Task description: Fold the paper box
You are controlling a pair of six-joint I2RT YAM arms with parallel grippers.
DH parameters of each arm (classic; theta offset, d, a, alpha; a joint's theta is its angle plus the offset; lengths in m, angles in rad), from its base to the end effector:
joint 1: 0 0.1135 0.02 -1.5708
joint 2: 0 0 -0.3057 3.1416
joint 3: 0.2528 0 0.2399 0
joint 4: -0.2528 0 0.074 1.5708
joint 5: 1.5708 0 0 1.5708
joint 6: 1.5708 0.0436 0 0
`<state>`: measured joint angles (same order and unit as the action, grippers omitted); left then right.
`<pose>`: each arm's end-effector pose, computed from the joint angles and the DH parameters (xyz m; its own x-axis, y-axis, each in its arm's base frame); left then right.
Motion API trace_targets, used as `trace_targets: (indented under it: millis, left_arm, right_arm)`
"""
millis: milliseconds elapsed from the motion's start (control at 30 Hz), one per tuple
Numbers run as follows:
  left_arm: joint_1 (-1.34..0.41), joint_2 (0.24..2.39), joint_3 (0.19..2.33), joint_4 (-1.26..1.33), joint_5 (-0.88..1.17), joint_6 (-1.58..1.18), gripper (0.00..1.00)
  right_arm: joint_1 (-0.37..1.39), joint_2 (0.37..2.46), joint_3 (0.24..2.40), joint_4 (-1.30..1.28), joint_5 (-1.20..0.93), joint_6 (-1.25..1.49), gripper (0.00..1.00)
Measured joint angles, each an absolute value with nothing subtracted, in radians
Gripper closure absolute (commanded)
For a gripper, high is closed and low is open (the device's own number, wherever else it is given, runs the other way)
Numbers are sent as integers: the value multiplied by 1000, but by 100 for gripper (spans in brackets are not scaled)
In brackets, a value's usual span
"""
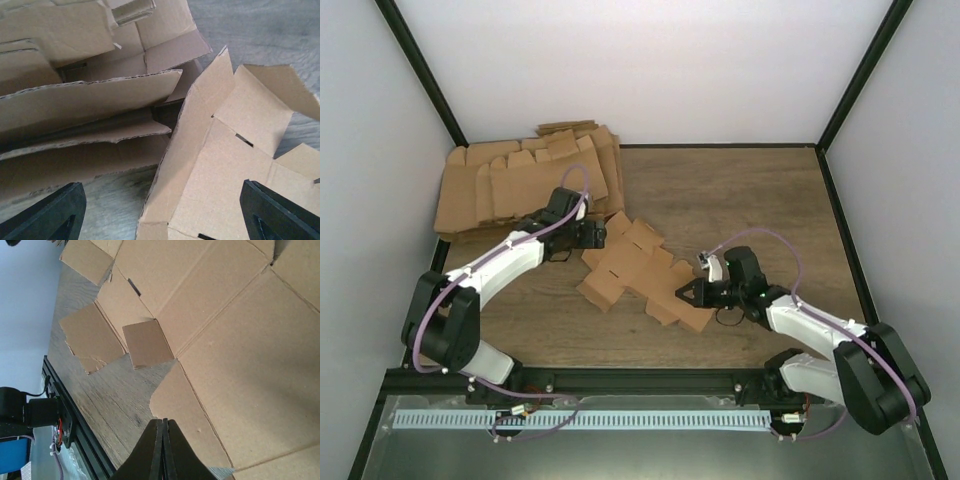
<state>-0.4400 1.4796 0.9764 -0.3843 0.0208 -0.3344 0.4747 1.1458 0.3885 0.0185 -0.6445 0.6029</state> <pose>0.2700 -0.1281 0.2673 -0.8064 0.0170 -0.5911 0.1832 0.9576 -0.2224 0.1521 0.1076 0.2027 -0.9245 0.0345 -0.3795 -0.2867 0.5930 0.7524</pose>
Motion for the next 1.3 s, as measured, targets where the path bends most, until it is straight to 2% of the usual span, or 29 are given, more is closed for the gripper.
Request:
trace_targets:
  millis: [233, 433, 800, 867, 1133, 1300]
  left_arm:
    - [-440, 1570, 1012, -387, 56, -279, 29]
    - [-440, 1617, 1040, -396, 89, -249, 33]
    - [-440, 1695, 1108, -416, 170, -188, 54]
    - [-440, 1696, 1111, -425, 185, -178, 60]
    - [-440, 1693, 1122, -457, 224, -144, 62]
    - [-441, 1692, 1122, -477, 219, -133, 60]
  right_arm:
    - [475, 1169, 337, 72, -635, 603, 99]
    - [475, 1269, 319, 100, -609, 603, 99]
    - [475, 1302, 273, 133, -582, 603, 99]
    - [475, 1309, 273, 140, -583, 603, 99]
    - [475, 1336, 277, 170, -600, 602, 99]
    - [475, 1348, 279, 180, -606, 602, 99]
